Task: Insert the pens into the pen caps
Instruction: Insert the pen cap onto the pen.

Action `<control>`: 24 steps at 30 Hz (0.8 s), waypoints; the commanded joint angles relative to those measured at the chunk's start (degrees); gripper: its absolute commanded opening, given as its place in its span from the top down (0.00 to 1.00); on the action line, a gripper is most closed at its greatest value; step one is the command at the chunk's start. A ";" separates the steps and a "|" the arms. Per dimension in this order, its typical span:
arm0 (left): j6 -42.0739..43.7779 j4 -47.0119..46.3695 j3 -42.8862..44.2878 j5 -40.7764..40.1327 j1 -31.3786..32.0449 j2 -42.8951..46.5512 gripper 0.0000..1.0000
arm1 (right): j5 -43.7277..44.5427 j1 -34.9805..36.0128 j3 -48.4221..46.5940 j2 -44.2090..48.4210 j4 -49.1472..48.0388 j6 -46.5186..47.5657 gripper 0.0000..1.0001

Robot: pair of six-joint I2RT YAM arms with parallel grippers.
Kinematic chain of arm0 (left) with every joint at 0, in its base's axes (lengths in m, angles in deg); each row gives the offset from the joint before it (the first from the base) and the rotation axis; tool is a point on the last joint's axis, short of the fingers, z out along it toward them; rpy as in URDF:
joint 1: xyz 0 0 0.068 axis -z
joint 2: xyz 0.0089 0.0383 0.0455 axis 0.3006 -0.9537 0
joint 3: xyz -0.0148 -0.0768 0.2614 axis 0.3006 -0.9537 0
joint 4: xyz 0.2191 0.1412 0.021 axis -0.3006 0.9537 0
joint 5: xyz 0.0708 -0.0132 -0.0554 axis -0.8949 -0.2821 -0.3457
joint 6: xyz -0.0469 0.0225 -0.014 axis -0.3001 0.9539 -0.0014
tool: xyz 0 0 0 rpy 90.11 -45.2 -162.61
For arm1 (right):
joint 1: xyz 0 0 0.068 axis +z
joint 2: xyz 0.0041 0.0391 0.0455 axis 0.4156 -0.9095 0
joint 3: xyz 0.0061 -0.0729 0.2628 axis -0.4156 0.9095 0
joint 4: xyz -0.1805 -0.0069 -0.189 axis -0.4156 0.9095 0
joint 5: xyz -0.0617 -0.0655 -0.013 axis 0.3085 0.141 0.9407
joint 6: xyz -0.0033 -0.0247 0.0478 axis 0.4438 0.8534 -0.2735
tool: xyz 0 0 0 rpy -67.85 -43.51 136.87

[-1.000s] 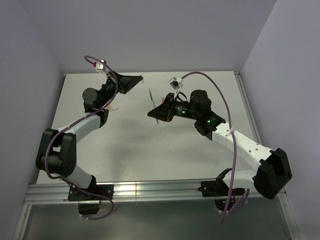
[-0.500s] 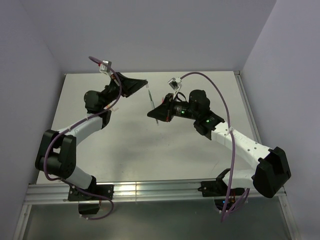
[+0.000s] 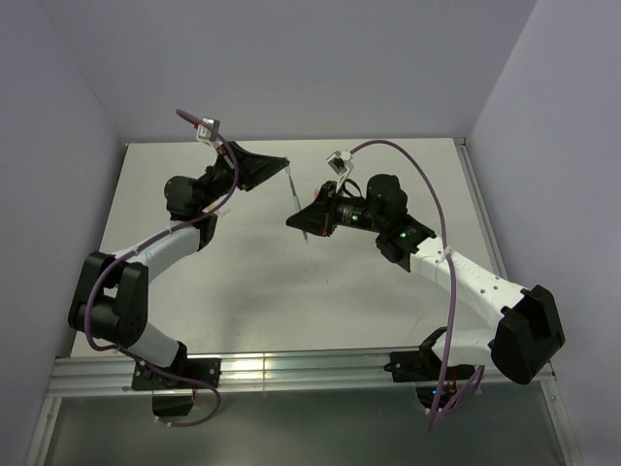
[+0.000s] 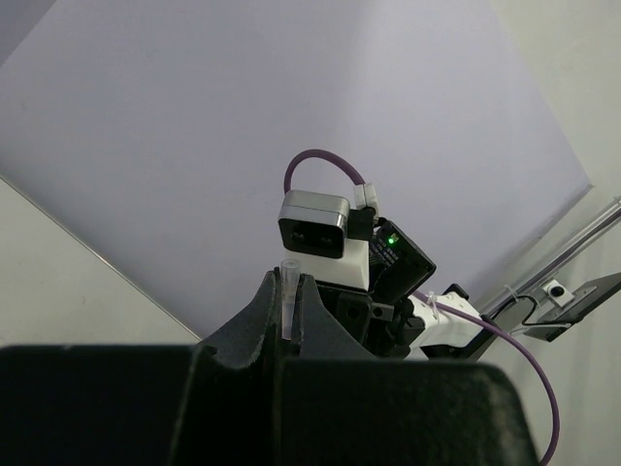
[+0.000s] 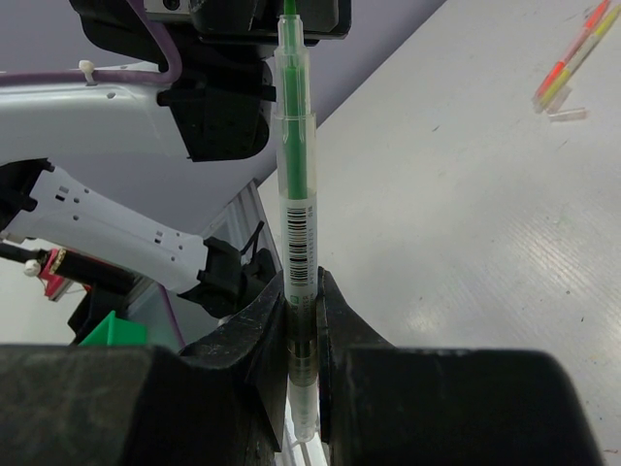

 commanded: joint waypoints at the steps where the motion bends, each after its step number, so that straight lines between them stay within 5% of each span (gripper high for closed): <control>1: 0.70 -9.47 1.56 1.64 0.36 1.08 1.00 | 0.06 0.36 -1.39 0.90 -1.12 0.80 1.00; 24: -0.09 -10.70 2.00 2.70 0.62 0.56 1.00 | 1.11 0.27 -1.39 1.17 -0.51 0.98 1.00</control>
